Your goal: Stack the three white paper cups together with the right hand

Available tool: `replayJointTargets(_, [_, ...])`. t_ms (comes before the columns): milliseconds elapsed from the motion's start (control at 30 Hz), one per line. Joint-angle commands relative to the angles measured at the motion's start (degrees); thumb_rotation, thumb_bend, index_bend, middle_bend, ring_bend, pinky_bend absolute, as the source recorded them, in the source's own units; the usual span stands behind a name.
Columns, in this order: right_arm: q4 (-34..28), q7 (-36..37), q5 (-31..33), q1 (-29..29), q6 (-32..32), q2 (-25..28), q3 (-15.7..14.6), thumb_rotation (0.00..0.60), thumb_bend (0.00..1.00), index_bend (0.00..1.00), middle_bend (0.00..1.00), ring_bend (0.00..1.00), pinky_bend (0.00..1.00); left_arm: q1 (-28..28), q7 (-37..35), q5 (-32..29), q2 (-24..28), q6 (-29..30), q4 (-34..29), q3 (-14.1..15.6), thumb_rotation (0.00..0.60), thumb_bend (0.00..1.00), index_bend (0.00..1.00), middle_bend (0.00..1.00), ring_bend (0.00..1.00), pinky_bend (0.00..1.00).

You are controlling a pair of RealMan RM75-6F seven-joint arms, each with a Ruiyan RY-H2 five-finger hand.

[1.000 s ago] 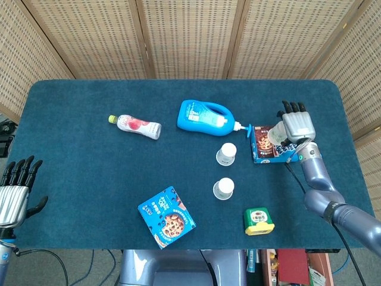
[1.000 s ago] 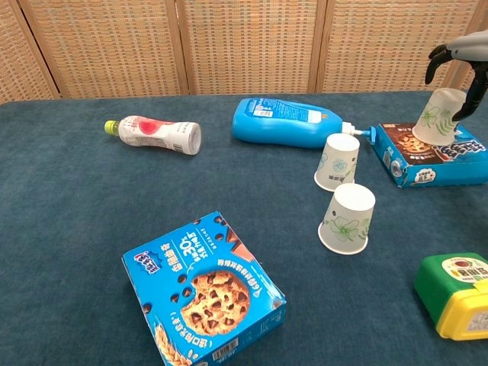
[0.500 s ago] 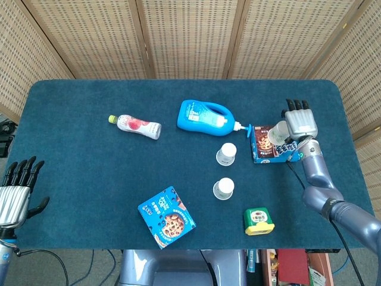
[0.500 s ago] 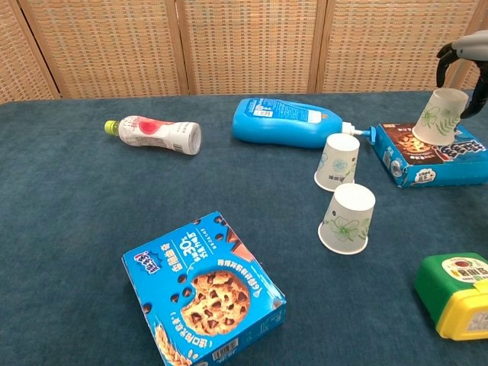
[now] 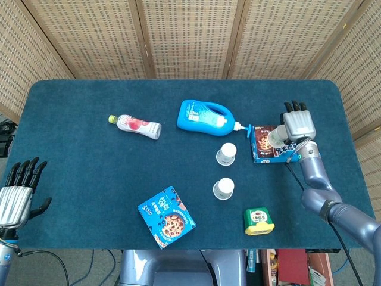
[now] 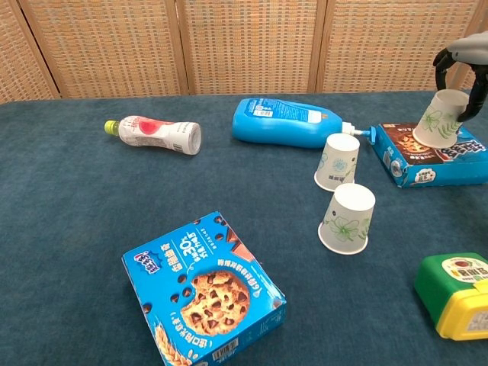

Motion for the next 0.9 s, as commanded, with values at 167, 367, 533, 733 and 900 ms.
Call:
replayJointTargets(167, [-1.8,-0.4,-1.1,0.4,1.2,0.9,0.2,0.600,0.19,0.50,0.18,0.02,0.16,0.0,-0.1,-0.3,0.0,-0.1,0.2,-0.1,0.600,0.29,0.00,0.00,0.00,0.00])
replayJointTargets(367, [-6.2,-2.7,-0.3,1.0,2.9,3.5,0.9,0.600,0.19,0.50,0.18,0.02,0.16,0.0,-0.2,-0.3,0.0,0.1,0.2,-0.2,0.600,0.29,0.00,0.00,0.00,0.00])
replayJointTargets(533, [-12.4,-4.4,0.1,1.0,5.5,6.7,1.6,0.600,0.19,0.50,0.18,0.02,0.16,0.0,-0.4,-0.2,0.1,0.2,0.0,-0.2,0.600,0.29,0.00,0.00,0.00,0.00])
replayJointTargets(733, [-20.9,-5.5,0.6,0.3,9.0,10.3,2.3,0.600,0.20,0.51,0.18,0.02,0.16,0.0,-0.5,0.0,0.2,0.0,-0.1,0.0,0.600,0.29,0.00,0.00,0.00,0.00])
replayJointTargets(900, [-27.3,-6.4,1.2,-0.2,11.7,12.4,2.6,0.600,0.19,0.51,0.18,0.02,0.16,-0.1,-0.5,0.2,0.1,-0.2,-0.1,0.2,0.600,0.29,0.00,0.00,0.00,0.00])
